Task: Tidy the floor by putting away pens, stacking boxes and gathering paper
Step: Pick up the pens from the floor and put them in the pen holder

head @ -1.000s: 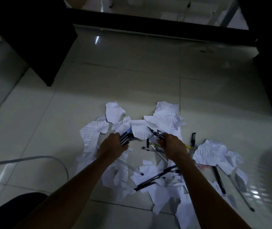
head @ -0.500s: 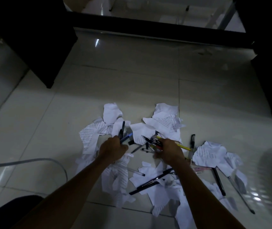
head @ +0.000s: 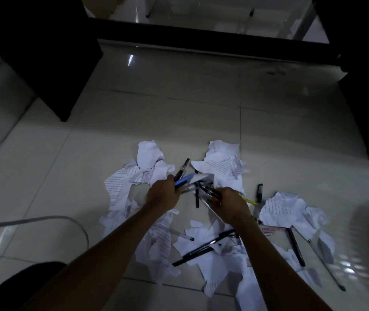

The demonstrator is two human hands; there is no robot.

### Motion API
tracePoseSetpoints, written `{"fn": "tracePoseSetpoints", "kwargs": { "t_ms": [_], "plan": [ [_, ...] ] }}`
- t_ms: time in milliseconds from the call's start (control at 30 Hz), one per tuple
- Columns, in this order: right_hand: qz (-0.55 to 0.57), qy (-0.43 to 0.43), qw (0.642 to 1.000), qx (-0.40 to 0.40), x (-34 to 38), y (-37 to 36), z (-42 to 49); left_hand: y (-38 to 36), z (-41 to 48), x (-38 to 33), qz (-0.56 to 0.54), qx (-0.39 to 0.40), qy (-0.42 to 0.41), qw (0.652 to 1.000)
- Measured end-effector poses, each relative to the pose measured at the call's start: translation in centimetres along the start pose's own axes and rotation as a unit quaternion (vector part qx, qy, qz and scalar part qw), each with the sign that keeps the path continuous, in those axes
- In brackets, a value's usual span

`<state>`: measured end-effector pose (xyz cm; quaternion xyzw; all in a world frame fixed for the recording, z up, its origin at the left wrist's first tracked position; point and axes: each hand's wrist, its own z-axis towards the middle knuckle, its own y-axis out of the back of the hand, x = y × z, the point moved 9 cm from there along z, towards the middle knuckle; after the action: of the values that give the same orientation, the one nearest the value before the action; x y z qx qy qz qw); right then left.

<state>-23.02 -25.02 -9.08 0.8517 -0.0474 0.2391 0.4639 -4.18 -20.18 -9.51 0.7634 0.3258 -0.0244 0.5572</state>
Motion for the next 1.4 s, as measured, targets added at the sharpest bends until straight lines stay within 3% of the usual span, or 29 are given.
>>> {"fn": "tracePoseSetpoints", "kwargs": {
  "t_ms": [267, 767, 1133, 1300, 1400],
  "plan": [
    [-0.005, -0.013, 1.000, -0.014, -0.9, 0.8, -0.3, -1.3, 0.3, -1.5, -0.074, 0.032, -0.032, 0.996],
    [-0.009, -0.023, 1.000, -0.006, -2.1, 0.0, -0.2, -1.8, 0.2, 0.6, 0.023, 0.018, 0.024, 0.999],
    [-0.073, -0.043, 0.996, -0.017, -1.9, -0.3, -0.4, -1.4, 0.3, 3.4, -0.085, 0.065, 0.085, 0.991],
    [-0.096, -0.030, 0.994, -0.034, -1.2, 0.4, -0.2, -1.8, 0.0, 3.4, -0.081, 0.119, 0.079, 0.986],
    [-0.108, -0.007, 0.993, -0.046, -0.3, 0.9, 0.2, -1.2, 0.0, 3.1, -0.105, 0.108, 0.078, 0.985]
  ]
}}
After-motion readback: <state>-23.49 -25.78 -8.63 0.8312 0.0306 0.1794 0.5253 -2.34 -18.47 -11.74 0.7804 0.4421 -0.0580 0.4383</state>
